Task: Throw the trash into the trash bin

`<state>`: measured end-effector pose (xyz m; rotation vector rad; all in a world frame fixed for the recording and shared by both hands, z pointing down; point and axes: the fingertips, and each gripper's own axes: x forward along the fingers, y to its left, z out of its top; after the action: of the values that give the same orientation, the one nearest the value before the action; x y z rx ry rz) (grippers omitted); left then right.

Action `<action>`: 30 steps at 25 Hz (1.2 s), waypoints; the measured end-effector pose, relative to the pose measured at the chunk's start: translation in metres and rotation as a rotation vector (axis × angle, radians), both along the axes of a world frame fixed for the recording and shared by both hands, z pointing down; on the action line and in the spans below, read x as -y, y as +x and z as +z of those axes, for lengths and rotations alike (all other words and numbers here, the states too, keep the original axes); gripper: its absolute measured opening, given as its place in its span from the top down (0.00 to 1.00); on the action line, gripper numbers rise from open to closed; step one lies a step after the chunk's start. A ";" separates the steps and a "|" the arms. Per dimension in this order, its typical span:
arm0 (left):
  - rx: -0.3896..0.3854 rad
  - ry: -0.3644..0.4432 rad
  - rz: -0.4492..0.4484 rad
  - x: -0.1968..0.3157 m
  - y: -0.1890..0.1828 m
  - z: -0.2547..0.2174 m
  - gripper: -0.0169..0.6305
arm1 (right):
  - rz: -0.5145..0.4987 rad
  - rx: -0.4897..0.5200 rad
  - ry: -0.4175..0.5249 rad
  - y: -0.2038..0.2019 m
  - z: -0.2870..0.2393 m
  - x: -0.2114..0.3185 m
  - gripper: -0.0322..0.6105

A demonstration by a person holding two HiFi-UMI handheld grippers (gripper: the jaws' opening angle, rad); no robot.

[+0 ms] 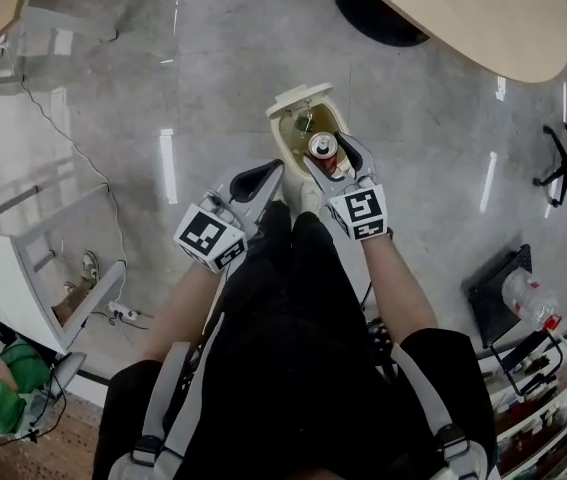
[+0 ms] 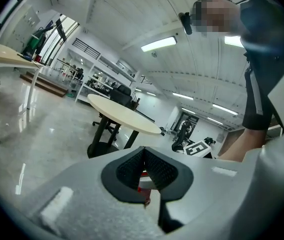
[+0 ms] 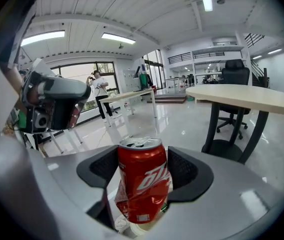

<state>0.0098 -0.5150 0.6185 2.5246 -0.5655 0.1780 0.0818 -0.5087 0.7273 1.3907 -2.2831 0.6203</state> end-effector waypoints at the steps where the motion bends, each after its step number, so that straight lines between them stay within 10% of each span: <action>1: 0.002 -0.008 -0.002 -0.003 -0.001 0.002 0.97 | -0.007 0.001 -0.020 -0.002 0.005 -0.001 0.46; 4: -0.001 -0.028 -0.014 -0.010 -0.004 0.006 0.97 | 0.002 0.018 -0.066 -0.001 0.016 -0.003 0.32; 13: -0.013 -0.010 -0.036 -0.018 -0.007 -0.005 0.97 | 0.059 -0.015 0.033 0.024 -0.014 -0.011 0.67; 30: -0.108 0.237 -0.118 0.023 0.007 -0.135 0.97 | 0.181 0.033 0.366 0.091 -0.197 -0.013 0.85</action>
<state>0.0166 -0.5379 0.4838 2.6977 -0.7263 -0.0727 0.1725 -0.4959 0.5303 1.7816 -2.3991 0.2852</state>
